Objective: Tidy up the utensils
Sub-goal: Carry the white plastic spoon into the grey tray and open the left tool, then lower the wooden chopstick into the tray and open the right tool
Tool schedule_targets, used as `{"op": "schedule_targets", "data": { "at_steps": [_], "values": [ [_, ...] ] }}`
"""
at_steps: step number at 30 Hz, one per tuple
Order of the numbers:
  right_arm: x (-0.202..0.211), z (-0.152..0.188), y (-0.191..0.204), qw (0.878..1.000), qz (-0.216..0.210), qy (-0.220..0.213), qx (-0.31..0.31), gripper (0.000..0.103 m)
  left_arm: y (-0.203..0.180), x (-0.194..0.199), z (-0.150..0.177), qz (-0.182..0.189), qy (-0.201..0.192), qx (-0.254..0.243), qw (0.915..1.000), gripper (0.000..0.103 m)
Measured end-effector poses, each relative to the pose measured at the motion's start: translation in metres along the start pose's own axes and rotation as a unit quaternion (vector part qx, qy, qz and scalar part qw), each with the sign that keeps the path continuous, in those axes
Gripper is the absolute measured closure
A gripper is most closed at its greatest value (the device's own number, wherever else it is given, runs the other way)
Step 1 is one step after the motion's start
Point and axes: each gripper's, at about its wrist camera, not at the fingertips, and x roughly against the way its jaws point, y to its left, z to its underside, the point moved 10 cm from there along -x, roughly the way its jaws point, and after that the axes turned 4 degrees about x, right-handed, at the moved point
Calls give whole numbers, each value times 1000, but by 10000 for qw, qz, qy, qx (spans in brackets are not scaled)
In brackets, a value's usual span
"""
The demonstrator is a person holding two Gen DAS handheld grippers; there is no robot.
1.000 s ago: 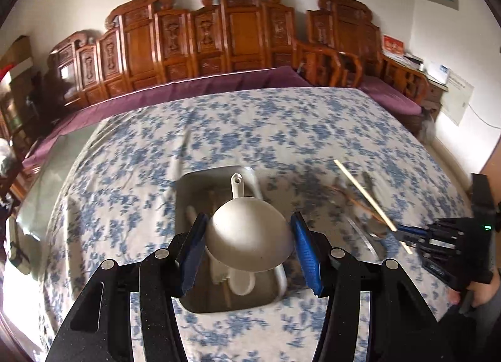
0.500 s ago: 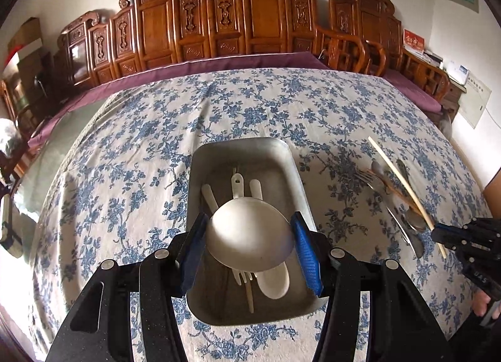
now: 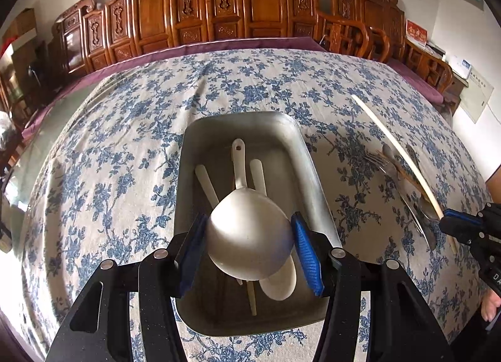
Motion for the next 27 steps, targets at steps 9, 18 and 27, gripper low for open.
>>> {"op": "schedule_targets", "data": {
  "at_steps": [9, 18, 27],
  "values": [
    [-19, -28, 41, 9995, -304, -40, -9, 97, 9, 9, -7, 127, -136, 149, 9997, 45],
    [-48, -41, 69, 9986, -475, 105, -211, 97, 46, 17, -15, -70, -267, 399, 9988, 44],
    [-79, -51, 88, 9968, -563, 256, -500, 97, 76, 20, -18, -255, -325, 614, 9973, 44]
  ]
}}
